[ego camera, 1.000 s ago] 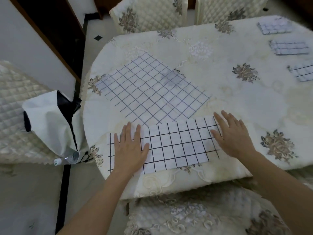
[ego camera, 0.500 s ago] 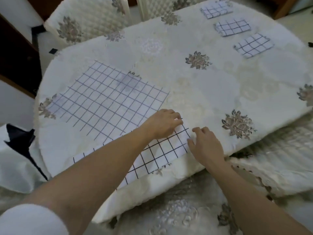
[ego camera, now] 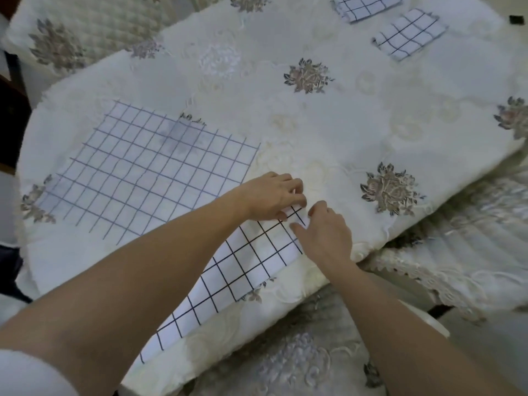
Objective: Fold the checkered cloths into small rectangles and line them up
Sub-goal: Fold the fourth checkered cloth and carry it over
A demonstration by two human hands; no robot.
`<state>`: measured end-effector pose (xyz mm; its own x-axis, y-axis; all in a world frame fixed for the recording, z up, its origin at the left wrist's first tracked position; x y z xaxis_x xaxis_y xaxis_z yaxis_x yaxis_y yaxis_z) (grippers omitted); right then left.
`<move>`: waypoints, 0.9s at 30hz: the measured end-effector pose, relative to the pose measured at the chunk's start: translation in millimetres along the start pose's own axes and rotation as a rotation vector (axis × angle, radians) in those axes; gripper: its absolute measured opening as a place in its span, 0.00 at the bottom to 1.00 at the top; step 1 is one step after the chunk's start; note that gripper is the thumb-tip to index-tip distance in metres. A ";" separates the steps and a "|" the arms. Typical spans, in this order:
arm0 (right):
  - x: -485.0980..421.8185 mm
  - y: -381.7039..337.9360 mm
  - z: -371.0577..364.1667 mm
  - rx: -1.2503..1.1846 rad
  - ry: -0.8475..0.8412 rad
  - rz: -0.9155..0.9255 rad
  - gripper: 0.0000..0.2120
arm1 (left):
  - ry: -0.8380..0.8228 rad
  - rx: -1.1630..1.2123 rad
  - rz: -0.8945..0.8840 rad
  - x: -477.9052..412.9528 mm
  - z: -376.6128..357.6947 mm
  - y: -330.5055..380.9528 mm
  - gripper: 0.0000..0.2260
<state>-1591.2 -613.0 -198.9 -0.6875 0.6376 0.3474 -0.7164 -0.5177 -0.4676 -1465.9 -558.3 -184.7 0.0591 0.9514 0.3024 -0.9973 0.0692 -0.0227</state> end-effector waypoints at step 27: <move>-53.5 30.3 123.7 -0.081 0.137 0.155 0.09 | 0.311 -0.001 0.032 -63.3 89.6 -19.1 0.07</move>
<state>-1590.8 -733.4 -131.1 -0.7625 0.6282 0.1548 -0.5874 -0.5717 -0.5728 -1454.4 -646.8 -118.0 0.0385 0.9992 -0.0046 -0.9988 0.0384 -0.0288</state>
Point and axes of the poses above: each hand's wrist, its own x-axis away from the middle knuckle, its own z-axis out of the back of the hand, y = z × x, the point moved 5 cm from there along -x, towards the middle knuckle, and after that the axes turned 8 degrees about -x, right-handed, at the moved point
